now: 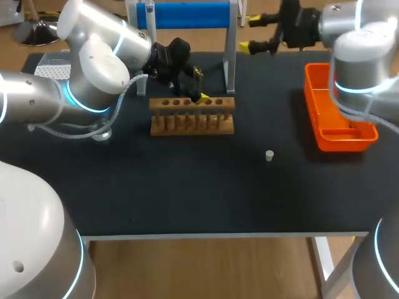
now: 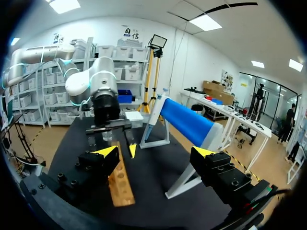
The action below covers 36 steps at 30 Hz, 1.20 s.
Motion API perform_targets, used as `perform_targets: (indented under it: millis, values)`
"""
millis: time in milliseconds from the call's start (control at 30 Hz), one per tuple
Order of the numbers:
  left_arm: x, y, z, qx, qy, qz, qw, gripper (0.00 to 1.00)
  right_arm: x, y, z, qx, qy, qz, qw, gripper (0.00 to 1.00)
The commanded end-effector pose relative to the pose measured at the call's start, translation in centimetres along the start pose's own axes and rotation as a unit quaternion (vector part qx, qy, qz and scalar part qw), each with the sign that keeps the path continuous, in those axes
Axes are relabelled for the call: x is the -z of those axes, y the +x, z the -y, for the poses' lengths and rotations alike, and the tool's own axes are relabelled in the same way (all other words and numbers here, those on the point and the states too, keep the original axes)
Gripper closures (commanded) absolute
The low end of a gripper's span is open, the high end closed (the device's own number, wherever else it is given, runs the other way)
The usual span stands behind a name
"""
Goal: Invert the test tube, pick up the pipette, mount the tip to pipette, aspirate from beaker and dispense into the tube, eject the tip, return the pipette, and cap with the stopper.
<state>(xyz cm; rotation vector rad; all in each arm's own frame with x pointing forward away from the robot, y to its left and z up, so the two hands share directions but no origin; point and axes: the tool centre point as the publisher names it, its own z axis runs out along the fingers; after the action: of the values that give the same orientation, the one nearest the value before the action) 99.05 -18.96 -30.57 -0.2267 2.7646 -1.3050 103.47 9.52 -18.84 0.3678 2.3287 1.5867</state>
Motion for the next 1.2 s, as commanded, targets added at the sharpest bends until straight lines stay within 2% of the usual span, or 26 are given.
perform_targets:
  millis: [33, 267, 467, 1200]
  values:
    - [0.1, -0.1, 0.1, 0.001, -0.002, -0.002, 1.0, 0.0, 7.8, 3.4, 1.4, -0.003, 0.005, 0.024, 1.0, 0.0]
    - [0.1, -0.1, 0.1, 0.001, -0.002, -0.002, 1.0, 0.0, 9.5, 6.0, 4.0, 0.003, 0.026, 0.036, 0.999, 0.0]
    - [0.1, -0.1, 0.1, 0.001, -0.002, -0.002, 1.0, 0.0, 10.6, 8.5, 7.2, -0.005, 0.04, 0.036, 0.999, 0.0]
    - [0.1, -0.1, 0.1, 0.001, -0.002, -0.002, 1.0, 0.0, 10.6, 8.5, 7.2, -0.005, 0.04, 0.036, 0.999, 0.0]
